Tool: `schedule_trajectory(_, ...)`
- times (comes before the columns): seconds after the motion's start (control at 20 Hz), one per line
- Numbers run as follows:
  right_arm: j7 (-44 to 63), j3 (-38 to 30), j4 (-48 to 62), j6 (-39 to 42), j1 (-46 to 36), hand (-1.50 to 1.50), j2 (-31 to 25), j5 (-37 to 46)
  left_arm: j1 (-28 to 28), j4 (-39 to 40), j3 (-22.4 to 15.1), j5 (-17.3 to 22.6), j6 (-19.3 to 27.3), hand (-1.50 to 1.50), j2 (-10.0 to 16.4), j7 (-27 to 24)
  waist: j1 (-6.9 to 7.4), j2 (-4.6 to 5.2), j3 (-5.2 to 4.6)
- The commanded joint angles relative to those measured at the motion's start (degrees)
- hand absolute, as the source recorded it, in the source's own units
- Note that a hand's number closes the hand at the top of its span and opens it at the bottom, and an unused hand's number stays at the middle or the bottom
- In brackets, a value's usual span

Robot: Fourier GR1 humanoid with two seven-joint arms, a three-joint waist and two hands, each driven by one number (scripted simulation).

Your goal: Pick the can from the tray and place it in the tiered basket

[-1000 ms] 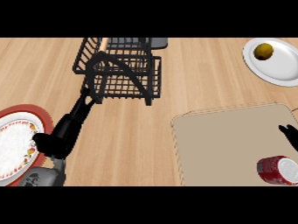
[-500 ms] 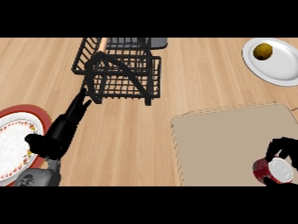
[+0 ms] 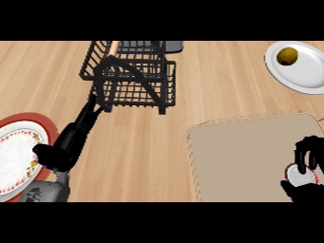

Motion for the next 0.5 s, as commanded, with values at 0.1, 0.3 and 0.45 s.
schedule_trajectory(0.1,-9.5,-0.37,21.89,-2.1,-12.56,1.5,4.43,4.46,0.94,1.12,-1.18,-0.77,-0.48,0.0,-1.04,1.25,1.08,0.81,-0.24)
schedule_trajectory(0.3,-9.55,-3.7,21.12,-4.51,-17.34,1.5,8.97,3.64,1.77,2.03,-0.31,-1.19,-0.55,0.0,-0.89,-0.15,0.22,0.56,-0.3)
schedule_trajectory(0.45,-10.83,-6.85,18.3,-6.35,-19.39,1.5,13.5,-3.48,-0.36,1.54,0.13,-0.07,-0.85,0.0,-0.84,2.8,0.0,0.53,-0.29)
